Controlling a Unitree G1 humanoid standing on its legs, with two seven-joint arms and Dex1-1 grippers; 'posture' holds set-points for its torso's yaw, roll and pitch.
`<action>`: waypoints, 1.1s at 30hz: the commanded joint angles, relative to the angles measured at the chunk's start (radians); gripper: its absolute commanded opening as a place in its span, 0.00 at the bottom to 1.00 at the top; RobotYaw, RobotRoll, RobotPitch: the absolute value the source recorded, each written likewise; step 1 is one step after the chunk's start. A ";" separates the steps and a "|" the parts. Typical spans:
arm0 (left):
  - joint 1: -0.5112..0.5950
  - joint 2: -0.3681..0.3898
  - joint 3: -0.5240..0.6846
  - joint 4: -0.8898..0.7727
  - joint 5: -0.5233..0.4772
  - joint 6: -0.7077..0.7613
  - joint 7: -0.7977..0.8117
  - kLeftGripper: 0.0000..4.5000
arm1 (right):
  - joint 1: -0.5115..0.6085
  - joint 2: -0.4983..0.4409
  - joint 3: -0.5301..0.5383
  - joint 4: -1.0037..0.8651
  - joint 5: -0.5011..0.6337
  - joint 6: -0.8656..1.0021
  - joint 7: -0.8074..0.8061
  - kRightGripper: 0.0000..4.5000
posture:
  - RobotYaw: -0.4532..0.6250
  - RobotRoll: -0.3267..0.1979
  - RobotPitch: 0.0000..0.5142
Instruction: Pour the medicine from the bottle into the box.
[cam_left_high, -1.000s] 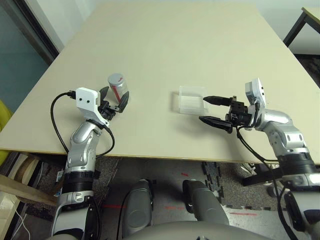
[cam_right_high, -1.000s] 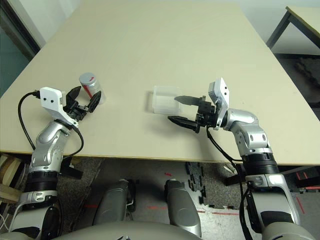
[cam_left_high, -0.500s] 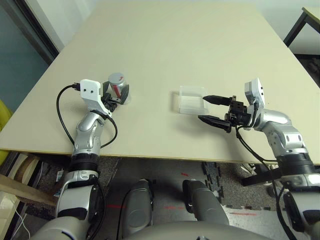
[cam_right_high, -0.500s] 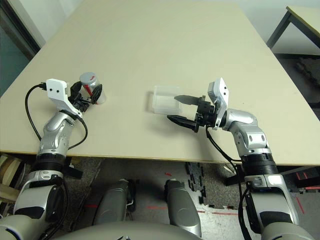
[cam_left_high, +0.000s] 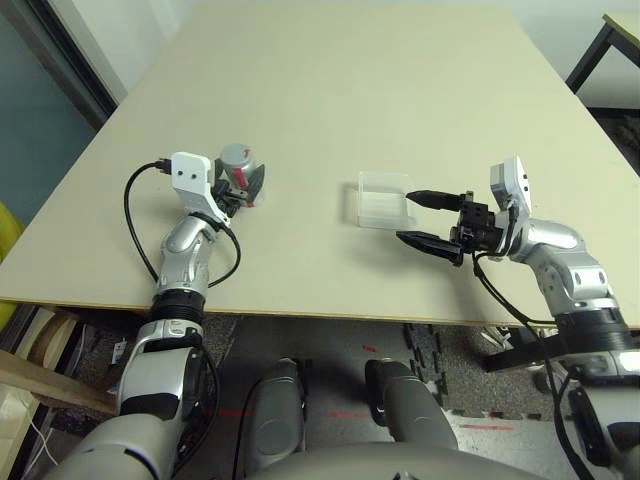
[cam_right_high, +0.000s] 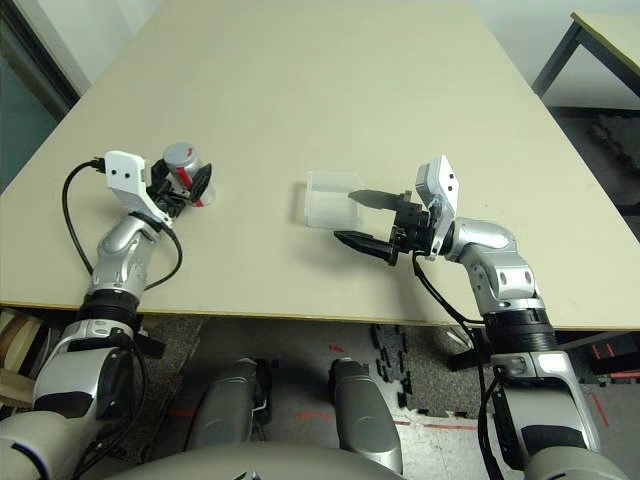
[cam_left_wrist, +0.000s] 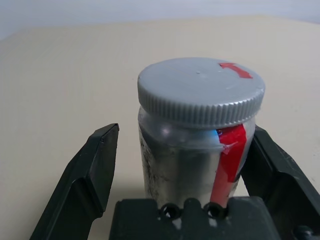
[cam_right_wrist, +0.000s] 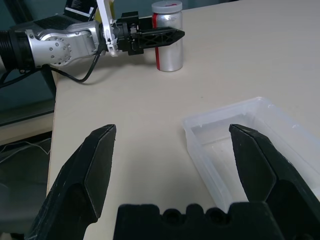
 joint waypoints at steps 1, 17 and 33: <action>-0.009 -0.008 -0.006 0.025 0.023 -0.018 0.031 0.99 | 0.010 -0.006 -0.003 -0.016 -0.005 -0.001 -0.002 1.00 | 0.30 0.62 0.26; -0.033 -0.072 -0.023 0.057 0.072 -0.041 0.192 0.99 | 0.003 0.016 0.010 -0.010 -0.019 -0.012 -0.002 1.00 | 0.30 0.62 0.26; -0.099 -0.092 -0.030 0.146 0.103 -0.071 0.256 0.99 | 0.019 0.024 0.007 -0.019 -0.021 -0.021 -0.009 1.00 | 0.28 0.62 0.27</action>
